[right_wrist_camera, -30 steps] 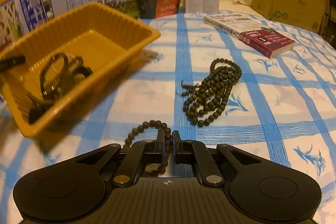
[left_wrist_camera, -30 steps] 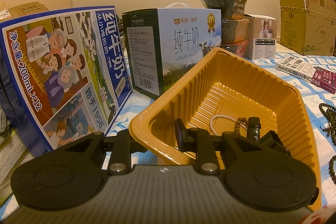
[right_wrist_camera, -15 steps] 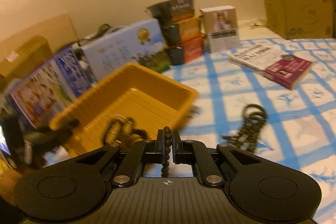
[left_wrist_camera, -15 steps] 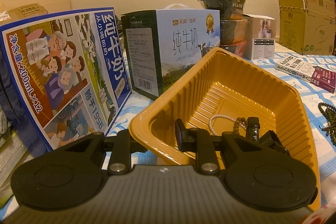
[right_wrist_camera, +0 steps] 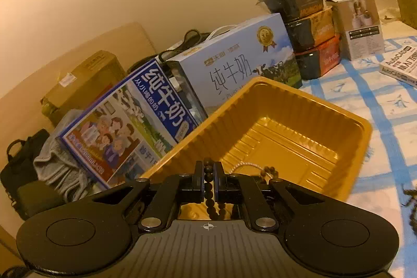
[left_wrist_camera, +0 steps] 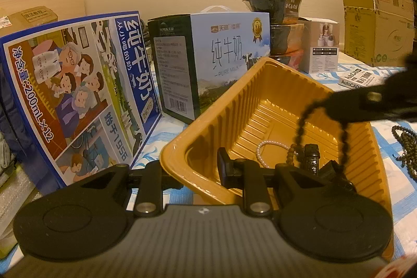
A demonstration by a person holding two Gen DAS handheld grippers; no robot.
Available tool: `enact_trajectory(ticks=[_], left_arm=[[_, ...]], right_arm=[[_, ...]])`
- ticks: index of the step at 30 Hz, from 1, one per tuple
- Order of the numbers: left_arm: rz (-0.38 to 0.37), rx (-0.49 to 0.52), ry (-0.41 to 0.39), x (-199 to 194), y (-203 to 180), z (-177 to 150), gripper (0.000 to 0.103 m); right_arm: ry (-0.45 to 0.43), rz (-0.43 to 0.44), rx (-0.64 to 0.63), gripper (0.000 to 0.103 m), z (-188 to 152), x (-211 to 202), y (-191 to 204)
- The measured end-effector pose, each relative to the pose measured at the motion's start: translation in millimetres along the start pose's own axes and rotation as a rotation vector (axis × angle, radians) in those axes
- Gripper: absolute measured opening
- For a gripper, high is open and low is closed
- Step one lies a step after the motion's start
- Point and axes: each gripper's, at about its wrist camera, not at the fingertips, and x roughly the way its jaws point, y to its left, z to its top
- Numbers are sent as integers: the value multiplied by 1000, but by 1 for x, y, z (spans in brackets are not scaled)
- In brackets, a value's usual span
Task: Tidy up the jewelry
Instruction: 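Carry the small bead bracelet into the orange tray and open the right gripper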
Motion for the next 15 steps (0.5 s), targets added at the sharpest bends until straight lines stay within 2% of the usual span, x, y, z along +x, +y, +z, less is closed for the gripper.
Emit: enact_trajectory(ticks=[6,9,11,15], left_arm=[[1,-5,3,0,0,0,22],[2,-8,4,0,0,-1,22],[3,-9,6,1,0,0,22],[3,-10,8,0,1,-1,22]], right_arm=[[-25,-6,5,8,7,11,-3],[-53,3,16,19,10,4,-6],[-69,-6,19,33,12,-1,-8],[-78,-25,32,36,12,-13,-14]])
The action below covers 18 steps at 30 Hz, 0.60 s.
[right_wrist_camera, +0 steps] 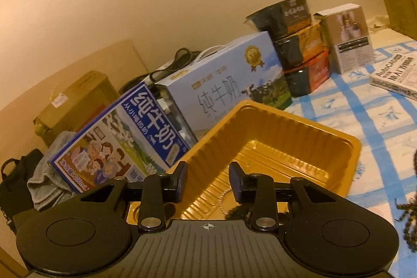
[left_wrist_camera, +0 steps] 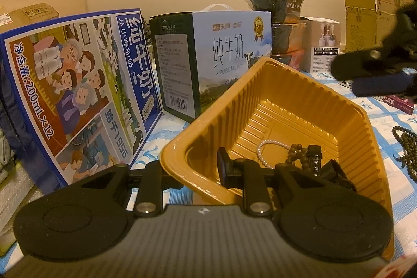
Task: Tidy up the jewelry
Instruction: 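Carry the small bead bracelet into the orange tray and open the right gripper, then move the open right gripper back to the long dark bead necklace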
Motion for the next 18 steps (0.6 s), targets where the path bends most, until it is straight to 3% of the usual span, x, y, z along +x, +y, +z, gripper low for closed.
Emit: enact_trajectory(ticks=[7,18], left_arm=[[3,0,2,1,0,1,22],[3,-1,6,3,1,1,22]], right_arm=[[36,-87,31,51,-14,-27,-21],[72,-198,102,61,-41,-54,-49]])
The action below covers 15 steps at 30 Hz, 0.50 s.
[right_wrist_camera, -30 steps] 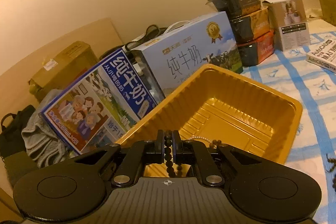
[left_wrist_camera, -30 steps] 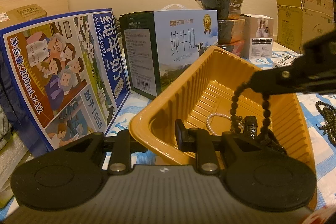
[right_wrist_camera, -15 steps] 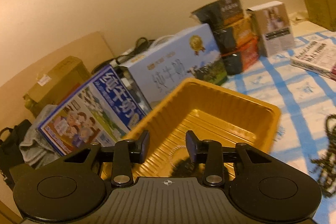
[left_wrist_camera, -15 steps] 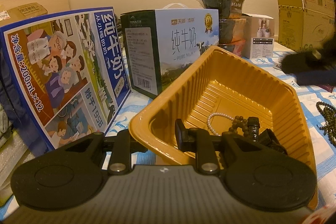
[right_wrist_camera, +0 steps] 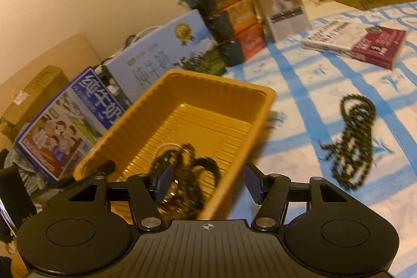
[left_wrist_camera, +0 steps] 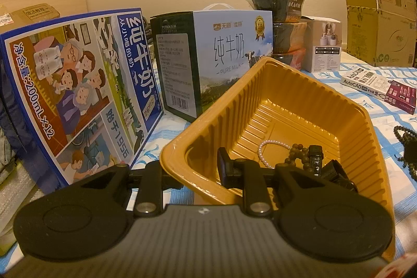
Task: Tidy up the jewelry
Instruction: 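Move the open right gripper back to the long dark bead necklace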
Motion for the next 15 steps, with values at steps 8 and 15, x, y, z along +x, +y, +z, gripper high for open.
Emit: enact_trajectory(ticks=[8,15], left_arm=[[1,3,0,0,1,1,22],[1,3,1,1,1,1,22]], right_arm=[[21,-76,7,64,-16,-10,-16],[36,-173,-4,65,-25,-17,-34]])
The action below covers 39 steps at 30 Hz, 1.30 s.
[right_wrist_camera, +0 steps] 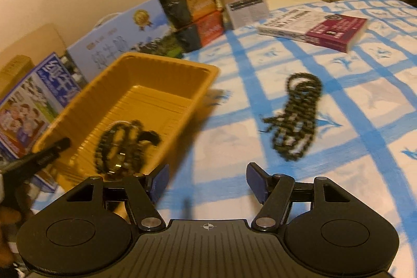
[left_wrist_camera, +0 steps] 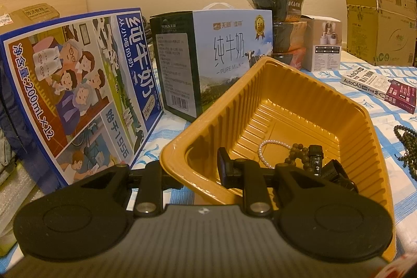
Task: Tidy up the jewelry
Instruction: 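Move the open right gripper back to the long dark bead necklace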
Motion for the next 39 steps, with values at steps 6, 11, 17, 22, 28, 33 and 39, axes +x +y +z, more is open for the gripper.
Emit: enact_trajectory(ticks=[6,11,17,22,28,33,39], left_arm=[[0,0,0,0,0,0,22],[0,0,1,0,0,0,22],[1,1,-1,0,1,0,22],[2,2,0,1,-1,0,22],[1,2,0,1,0,0,22],[2,1,1,2,0,0,22],[2,2,1,2,0,0,22]], right_arm=[[-8,-92,-18,66,2,-5,-24],[-18,-158,-29,66,9,-5,-42],[-16,-207,-69,67,20,3,-57],[-15,-213,-88,67,29,15,-62],[-7,-215,-91,67,39,38,-63],[1,-257,-118,67,44,59,-60],[-5,-275,-124,67,43,71,-59]])
